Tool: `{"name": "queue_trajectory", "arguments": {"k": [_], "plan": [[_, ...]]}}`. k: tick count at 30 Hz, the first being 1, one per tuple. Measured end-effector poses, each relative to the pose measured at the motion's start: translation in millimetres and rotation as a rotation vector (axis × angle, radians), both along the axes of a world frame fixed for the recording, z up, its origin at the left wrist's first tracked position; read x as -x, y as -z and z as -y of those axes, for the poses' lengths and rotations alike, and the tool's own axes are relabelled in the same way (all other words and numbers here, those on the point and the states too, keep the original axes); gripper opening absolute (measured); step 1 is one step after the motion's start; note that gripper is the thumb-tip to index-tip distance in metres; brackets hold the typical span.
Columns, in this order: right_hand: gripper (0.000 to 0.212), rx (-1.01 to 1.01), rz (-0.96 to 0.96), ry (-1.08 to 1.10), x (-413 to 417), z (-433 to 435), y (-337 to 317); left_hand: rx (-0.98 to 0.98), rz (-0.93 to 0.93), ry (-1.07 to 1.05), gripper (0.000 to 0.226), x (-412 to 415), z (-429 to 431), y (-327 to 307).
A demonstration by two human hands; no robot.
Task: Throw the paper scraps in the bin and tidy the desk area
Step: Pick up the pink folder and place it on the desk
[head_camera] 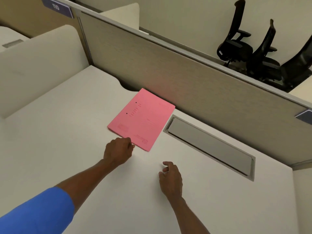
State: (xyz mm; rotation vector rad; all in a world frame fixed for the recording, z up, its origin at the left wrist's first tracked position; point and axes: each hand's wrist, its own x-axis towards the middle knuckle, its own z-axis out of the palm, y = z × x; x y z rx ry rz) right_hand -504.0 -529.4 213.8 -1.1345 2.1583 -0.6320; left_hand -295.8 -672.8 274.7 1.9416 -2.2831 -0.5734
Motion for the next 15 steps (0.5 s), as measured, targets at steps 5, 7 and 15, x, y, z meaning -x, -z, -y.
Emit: {"name": "queue_trajectory", "arguments": {"k": [5, 7, 15], "plan": [[0.035, -0.051, 0.034, -0.083, -23, -72, -12, -0.181, -0.21, -0.063, 0.029, -23, -95, 17], [0.028, -0.066, 0.019, -0.139, -25, -103, -14, -0.196, -0.229, -0.071, 0.03, -33, -135, 20], [0.011, -0.181, -0.084, -0.354, -18, -246, -19, -0.281, -0.191, -0.118, 0.024, -83, -292, 23]]}}
